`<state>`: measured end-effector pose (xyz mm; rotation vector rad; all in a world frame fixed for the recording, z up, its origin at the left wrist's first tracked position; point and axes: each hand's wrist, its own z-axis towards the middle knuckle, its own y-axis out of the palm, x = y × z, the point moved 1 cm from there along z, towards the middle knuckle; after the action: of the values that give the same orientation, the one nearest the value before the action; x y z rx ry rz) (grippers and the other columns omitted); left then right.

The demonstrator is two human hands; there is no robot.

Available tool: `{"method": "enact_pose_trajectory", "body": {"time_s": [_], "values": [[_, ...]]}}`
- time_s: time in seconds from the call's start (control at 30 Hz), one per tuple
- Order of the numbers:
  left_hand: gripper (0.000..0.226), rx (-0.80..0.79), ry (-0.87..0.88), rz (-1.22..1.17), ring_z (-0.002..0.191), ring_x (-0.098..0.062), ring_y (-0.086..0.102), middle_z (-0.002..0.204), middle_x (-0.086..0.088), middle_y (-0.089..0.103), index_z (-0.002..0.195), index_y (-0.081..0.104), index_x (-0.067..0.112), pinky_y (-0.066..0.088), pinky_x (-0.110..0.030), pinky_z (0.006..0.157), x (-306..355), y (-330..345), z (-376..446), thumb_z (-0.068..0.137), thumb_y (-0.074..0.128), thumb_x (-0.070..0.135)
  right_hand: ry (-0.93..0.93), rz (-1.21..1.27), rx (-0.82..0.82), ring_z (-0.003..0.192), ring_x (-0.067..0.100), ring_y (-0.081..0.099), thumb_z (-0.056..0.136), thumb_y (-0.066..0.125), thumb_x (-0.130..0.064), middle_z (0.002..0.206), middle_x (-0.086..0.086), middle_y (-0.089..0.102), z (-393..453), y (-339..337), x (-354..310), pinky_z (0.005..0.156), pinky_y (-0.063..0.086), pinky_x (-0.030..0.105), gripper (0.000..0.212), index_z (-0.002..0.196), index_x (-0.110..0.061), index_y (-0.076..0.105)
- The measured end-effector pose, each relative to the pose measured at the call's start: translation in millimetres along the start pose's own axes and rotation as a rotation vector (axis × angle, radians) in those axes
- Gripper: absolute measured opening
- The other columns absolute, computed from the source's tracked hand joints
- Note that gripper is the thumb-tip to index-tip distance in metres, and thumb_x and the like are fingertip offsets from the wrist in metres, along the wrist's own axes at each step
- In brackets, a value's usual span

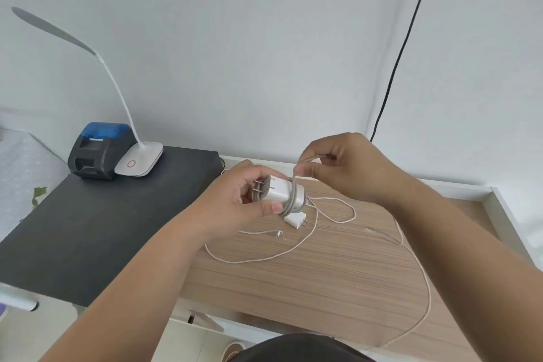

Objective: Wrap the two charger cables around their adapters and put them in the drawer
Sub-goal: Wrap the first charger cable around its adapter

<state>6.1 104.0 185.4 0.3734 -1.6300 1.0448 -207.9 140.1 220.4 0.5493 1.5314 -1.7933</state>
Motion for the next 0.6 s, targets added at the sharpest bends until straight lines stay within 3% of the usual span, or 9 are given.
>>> {"method": "enact_pose_trajectory", "body": {"time_s": [0.07,0.13,0.2,0.27,0.37,0.5,0.6], "values": [[0.037,-0.029,0.041,-0.134,0.091,-0.021,0.063,0.110,-0.016,0.059,0.110,0.069,0.026,0.052,-0.028,0.083,5.1,-2.5,-3.7,0.075,0.077,0.017,0.031,0.205,-0.030,0.052,0.013,0.031,0.084,0.070,-0.034,0.054,0.003,0.040,2.1,4.0,3.0,0.053,0.029,0.024,0.014,0.078,-0.022,0.072],[0.037,-0.060,0.065,-0.254,0.087,-0.015,0.064,0.100,-0.007,0.067,0.110,0.068,0.020,0.049,-0.023,0.079,9.1,-2.6,-7.3,0.075,0.077,0.013,0.067,0.426,-0.074,0.047,0.012,0.035,0.089,0.065,-0.025,0.051,0.003,0.046,1.4,10.3,3.0,0.050,0.029,0.021,0.018,0.077,-0.012,0.070],[0.039,-0.072,0.100,-0.375,0.083,-0.015,0.064,0.094,0.000,0.069,0.109,0.071,0.023,0.051,-0.022,0.075,8.8,-1.0,-9.3,0.072,0.084,0.020,0.130,0.614,-0.122,0.039,0.004,0.029,0.091,0.059,-0.021,0.044,-0.007,0.040,-0.1,21.0,6.5,0.043,0.023,0.017,0.022,0.074,-0.008,0.065],[0.047,-0.034,0.130,-0.476,0.077,-0.016,0.061,0.093,0.000,0.068,0.108,0.072,0.025,0.051,-0.022,0.065,7.0,1.6,-10.3,0.065,0.087,0.035,0.166,0.712,-0.144,0.042,0.008,0.019,0.091,0.059,-0.029,0.051,0.002,0.028,-0.8,36.0,16.7,0.044,0.013,0.022,0.027,0.071,-0.010,0.064],[0.054,0.061,0.129,-0.637,0.066,-0.014,0.060,0.088,-0.002,0.067,0.108,0.072,0.022,0.048,-0.019,0.059,3.5,6.4,-9.1,0.060,0.089,0.041,0.221,0.820,-0.126,0.039,0.009,0.017,0.093,0.054,-0.025,0.046,0.000,0.027,-7.2,60.3,26.6,0.043,0.012,0.019,0.032,0.065,-0.012,0.061],[0.041,0.213,0.081,-0.834,0.063,-0.011,0.056,0.087,-0.001,0.067,0.109,0.071,0.017,0.047,-0.016,0.058,3.1,11.3,-2.9,0.071,0.084,0.029,0.250,0.818,-0.121,0.036,0.010,0.019,0.101,0.042,-0.030,0.042,-0.002,0.028,-24.0,88.6,20.7,0.039,0.013,0.020,0.040,0.064,-0.015,0.047],[0.032,0.356,-0.041,-0.829,0.061,-0.010,0.052,0.083,0.002,0.065,0.113,0.067,0.010,0.044,-0.015,0.054,2.7,13.9,1.1,0.081,0.069,0.016,0.205,0.485,-0.058,0.040,0.004,0.031,0.101,0.040,-0.032,0.042,-0.012,0.036,-33.6,92.4,12.2,0.044,0.025,0.017,0.040,0.066,-0.016,0.047]]}}
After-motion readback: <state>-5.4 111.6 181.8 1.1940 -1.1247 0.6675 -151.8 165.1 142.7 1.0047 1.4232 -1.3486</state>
